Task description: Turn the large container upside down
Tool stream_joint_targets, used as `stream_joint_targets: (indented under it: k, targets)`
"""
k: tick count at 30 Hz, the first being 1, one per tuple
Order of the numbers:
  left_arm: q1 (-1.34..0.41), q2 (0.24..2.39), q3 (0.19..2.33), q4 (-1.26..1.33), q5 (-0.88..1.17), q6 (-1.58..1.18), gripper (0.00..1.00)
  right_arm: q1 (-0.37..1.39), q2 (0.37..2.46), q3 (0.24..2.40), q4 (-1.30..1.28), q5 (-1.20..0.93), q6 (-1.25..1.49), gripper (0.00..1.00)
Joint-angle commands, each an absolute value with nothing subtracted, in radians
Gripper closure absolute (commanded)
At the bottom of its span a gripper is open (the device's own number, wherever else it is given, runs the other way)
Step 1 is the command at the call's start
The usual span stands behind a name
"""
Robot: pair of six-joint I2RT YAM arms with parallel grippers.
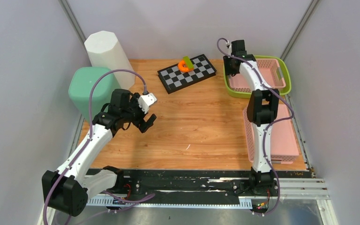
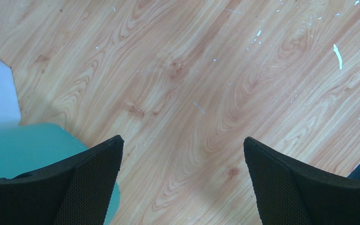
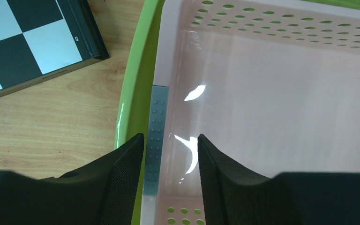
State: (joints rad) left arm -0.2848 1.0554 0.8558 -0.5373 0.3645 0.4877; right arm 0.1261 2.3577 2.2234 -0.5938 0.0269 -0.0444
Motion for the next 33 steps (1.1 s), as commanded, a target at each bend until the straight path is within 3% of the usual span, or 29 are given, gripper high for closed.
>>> stream_joint_targets:
  k: [1,8,22,33]
  targets:
    - [-0.279,1.042,0.840,-0.518,0.387,0.496,0.00,0.153,2.410,2.227,-0.613,0.046,-0.040,0.52]
    - [-0.279,1.039,0.833,-0.512,0.390,0.499,0.00,0.160,2.442,2.250,-0.634,0.063,-0.026,0.59]
    - [-0.279,1.037,0.825,-0.505,0.388,0.501,0.00,0.160,2.365,2.261,-0.643,0.090,0.027,0.96]
    - [-0.279,1.038,0.825,-0.510,0.398,0.504,0.00,0.156,2.242,2.243,-0.641,0.112,0.028,0.97]
